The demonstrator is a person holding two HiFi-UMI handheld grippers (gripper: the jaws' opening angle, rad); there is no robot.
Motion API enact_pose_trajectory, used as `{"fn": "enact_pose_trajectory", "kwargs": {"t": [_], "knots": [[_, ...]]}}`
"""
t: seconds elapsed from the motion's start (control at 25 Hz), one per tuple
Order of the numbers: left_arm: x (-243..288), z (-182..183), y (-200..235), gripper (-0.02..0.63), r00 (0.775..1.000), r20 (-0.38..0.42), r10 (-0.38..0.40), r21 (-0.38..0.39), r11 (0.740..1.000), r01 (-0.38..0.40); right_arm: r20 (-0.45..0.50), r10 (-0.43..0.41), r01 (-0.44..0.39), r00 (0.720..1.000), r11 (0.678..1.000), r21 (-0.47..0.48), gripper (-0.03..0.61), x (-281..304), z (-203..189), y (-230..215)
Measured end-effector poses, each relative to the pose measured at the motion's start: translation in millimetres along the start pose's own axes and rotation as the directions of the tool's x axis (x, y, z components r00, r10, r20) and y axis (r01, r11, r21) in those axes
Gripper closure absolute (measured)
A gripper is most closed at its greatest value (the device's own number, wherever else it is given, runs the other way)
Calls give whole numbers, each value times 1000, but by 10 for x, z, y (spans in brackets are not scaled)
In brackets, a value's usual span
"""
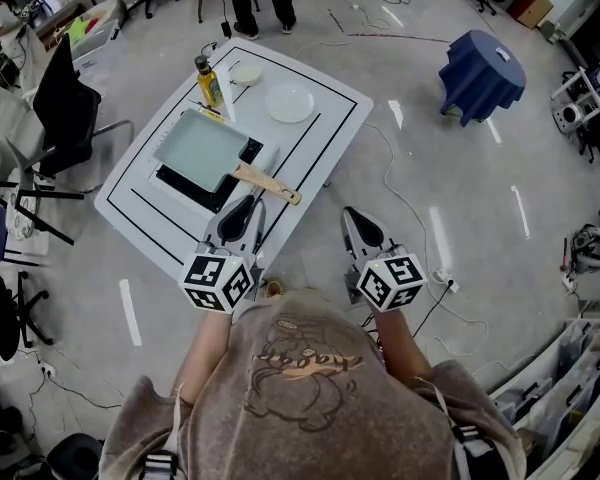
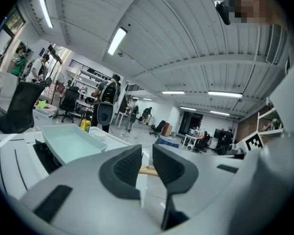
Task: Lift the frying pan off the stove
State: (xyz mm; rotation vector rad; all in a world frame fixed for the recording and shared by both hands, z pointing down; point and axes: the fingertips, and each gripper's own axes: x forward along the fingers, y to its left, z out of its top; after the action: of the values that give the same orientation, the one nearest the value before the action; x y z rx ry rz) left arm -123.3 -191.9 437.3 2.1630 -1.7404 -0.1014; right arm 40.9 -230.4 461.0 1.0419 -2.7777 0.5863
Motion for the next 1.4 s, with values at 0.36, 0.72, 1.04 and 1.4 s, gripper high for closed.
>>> {"fn": "enact_pose_trajectory", "kwargs": {"t": [0.36, 0.72, 1.04, 1.4], "knots": [[98, -122, 25, 387, 997, -59, -44, -93, 995, 38, -12, 14, -14, 1000, 1000, -3, 578, 68, -6, 4], [179, -273, 115, 250, 992, -74, -97, -292, 954, 71, -19, 17, -17, 1000, 1000, 2, 578, 112, -37, 21], [329, -446, 217, 224, 989, -91, -114, -402, 913, 69, -14, -6, 6, 1000, 1000, 10, 578, 114, -39, -46], [520, -586, 331, 216, 989, -99, -110, -485, 873, 49, -20, -24, 25, 1000, 1000, 20, 578, 104, -56, -114]]}}
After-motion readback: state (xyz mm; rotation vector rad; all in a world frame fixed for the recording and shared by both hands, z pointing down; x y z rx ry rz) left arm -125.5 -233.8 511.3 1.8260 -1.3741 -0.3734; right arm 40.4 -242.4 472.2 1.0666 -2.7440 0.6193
